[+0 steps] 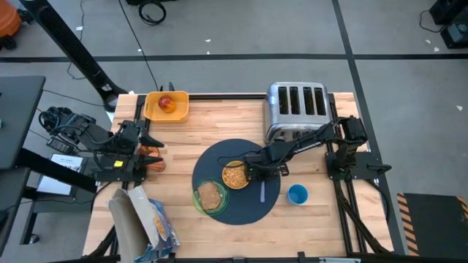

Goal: Arrange a breakfast setting
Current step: Adjust the spoon, then put the orange glass on the dark blue table mat to the top of the light dark blue spoon

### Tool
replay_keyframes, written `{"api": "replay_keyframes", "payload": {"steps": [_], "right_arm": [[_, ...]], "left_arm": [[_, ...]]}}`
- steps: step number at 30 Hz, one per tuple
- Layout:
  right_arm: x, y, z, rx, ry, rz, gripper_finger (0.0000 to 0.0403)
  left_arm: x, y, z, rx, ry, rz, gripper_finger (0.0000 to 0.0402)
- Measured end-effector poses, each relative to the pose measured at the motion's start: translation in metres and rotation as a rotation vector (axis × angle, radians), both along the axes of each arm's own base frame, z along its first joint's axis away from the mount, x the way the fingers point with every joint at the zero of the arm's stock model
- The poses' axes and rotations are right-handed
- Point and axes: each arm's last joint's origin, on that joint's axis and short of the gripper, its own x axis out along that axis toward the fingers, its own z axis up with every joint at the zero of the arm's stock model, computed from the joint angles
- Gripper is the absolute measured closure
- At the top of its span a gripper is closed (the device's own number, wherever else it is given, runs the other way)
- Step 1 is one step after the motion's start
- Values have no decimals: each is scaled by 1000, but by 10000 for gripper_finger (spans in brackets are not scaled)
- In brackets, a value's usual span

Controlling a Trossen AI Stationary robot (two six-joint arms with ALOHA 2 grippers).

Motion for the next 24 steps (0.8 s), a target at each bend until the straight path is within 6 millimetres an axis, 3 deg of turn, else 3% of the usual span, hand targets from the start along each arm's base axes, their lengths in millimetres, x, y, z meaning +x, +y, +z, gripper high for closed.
{"api": "replay_keyframes", "payload": {"steps": [12, 19, 24], "right_arm": [[0, 1, 0, -6, -2, 15, 323], [-1, 1, 1, -17, -2, 11, 291], [-8, 3, 20, -66, -29, -3, 274]], "left_arm": [[0, 0, 0, 0, -1, 1, 171], [0, 0, 0, -1, -1, 1, 170], [-1, 0, -2, 4, 20, 3, 171]]}}
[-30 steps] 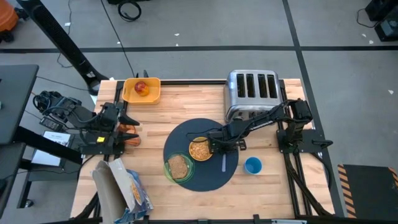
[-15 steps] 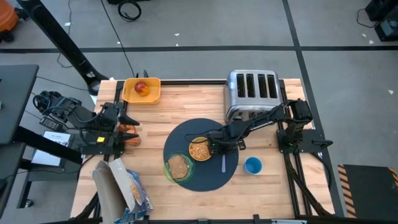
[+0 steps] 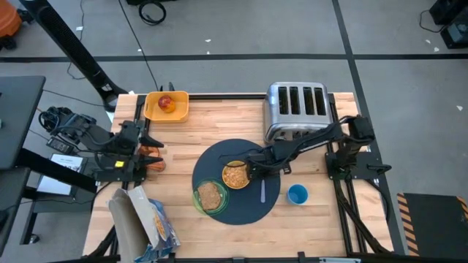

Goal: Arrange a breakfast setting
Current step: Put the orange glass on the dark blue table mat to the top of the light dark blue spoon

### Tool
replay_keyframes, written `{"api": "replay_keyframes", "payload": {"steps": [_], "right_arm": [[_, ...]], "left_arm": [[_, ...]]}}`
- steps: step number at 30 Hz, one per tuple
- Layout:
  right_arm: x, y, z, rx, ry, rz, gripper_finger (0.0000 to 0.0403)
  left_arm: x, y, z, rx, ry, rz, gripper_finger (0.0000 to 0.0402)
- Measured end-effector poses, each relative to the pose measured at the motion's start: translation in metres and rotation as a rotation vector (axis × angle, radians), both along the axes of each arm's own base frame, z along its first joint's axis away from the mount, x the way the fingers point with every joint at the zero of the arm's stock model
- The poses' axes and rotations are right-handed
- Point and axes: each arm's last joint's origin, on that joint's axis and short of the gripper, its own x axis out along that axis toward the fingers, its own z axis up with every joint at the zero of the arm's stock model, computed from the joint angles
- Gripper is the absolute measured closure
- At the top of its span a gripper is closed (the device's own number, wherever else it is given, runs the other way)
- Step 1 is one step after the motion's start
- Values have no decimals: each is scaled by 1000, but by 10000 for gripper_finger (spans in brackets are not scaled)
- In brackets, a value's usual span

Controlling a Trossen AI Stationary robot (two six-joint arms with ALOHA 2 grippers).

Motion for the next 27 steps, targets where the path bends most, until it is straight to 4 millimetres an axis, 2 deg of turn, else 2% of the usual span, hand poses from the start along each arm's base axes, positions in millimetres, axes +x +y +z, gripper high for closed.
{"api": "replay_keyframes", "payload": {"steps": [5, 15, 21, 27], "right_arm": [[-15, 0, 36, -80, -73, -3, 273], [-46, -8, 116, -382, -429, 149, 272], [-57, -16, 145, -544, -573, 178, 272], [-56, -17, 163, -661, -701, 247, 273]], "left_arm": [[-2, 1, -6, -33, 65, 26, 171], [-12, 7, -25, -112, 272, 142, 170], [-18, 11, -38, -155, 409, 254, 170], [-7, 4, -48, -81, 554, 307, 170]]}}
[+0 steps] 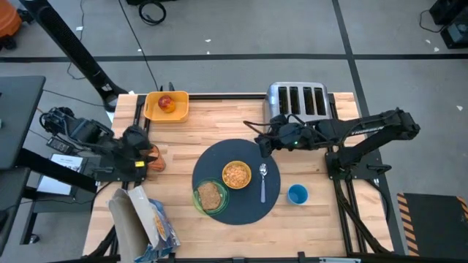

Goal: Arrange a breakfast setting
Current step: Put the orange glass on the dark blue table mat to the top of the light dark blue spoon

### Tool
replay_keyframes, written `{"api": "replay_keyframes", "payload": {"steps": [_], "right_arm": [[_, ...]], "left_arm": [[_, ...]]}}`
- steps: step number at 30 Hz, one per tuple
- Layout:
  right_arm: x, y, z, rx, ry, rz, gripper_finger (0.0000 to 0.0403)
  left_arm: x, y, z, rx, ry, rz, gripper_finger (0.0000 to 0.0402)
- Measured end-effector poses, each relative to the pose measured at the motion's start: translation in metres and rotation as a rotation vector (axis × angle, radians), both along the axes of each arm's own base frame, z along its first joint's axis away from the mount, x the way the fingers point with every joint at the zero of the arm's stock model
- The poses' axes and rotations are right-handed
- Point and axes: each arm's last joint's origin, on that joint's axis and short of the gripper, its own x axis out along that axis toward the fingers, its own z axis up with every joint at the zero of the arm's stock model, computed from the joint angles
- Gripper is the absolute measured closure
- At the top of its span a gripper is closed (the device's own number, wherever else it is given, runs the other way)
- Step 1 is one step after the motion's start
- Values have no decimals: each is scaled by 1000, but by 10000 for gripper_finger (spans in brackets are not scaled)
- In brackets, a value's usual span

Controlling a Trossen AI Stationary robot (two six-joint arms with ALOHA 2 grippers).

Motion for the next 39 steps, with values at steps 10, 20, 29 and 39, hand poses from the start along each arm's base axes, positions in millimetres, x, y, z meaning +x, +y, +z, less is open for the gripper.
{"api": "replay_keyframes", "payload": {"steps": [10, 20, 29, 39], "right_arm": [[9, 8, 19, -94, -177, 91, 273], [10, 10, 21, -179, -178, 141, 274], [10, 4, 21, -273, -143, 168, 274], [11, -7, 22, -321, -127, 151, 274]], "left_arm": [[20, -14, -10, -4, 126, 5, 170], [21, -15, -13, -12, 162, 52, 170], [22, -16, -33, -10, 249, 64, 171], [21, -17, -64, -26, 337, 138, 176]]}}
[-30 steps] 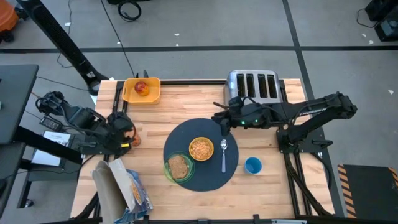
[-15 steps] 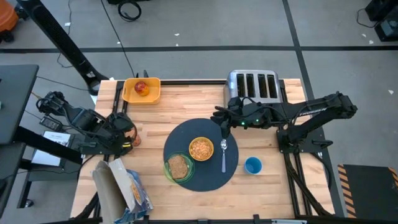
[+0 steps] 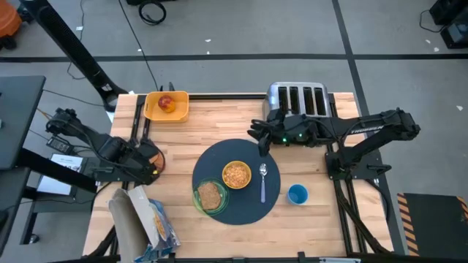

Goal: Arrange a breakfast setting
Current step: Put the orange glass on the dark blue table mat to the top of the light dark blue spoon

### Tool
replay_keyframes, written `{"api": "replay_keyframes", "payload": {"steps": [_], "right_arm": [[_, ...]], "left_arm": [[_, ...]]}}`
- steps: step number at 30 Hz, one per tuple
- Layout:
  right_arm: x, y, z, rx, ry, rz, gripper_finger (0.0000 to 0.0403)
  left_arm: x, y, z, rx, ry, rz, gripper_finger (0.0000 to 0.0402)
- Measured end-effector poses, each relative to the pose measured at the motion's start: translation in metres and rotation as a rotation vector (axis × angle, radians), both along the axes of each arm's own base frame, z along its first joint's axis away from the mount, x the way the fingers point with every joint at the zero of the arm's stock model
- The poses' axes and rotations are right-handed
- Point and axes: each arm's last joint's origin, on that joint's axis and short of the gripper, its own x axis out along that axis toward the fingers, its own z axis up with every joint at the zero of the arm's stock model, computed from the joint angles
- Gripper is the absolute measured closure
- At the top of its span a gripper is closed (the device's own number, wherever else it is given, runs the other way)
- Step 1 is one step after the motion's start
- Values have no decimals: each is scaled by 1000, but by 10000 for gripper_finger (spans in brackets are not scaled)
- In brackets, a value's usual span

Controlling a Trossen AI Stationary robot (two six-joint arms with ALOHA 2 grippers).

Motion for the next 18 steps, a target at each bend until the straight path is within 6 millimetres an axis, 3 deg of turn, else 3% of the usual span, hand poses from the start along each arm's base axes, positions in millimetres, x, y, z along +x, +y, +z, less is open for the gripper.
{"api": "replay_keyframes", "payload": {"steps": [9, 18], "right_arm": [[2, -5, 3, -15, -16, 46, 274], [4, -3, 6, -47, -46, 123, 274]], "left_arm": [[0, 7, -19, -21, 85, 58, 233], [8, 12, -19, 11, 83, -108, 319]]}}
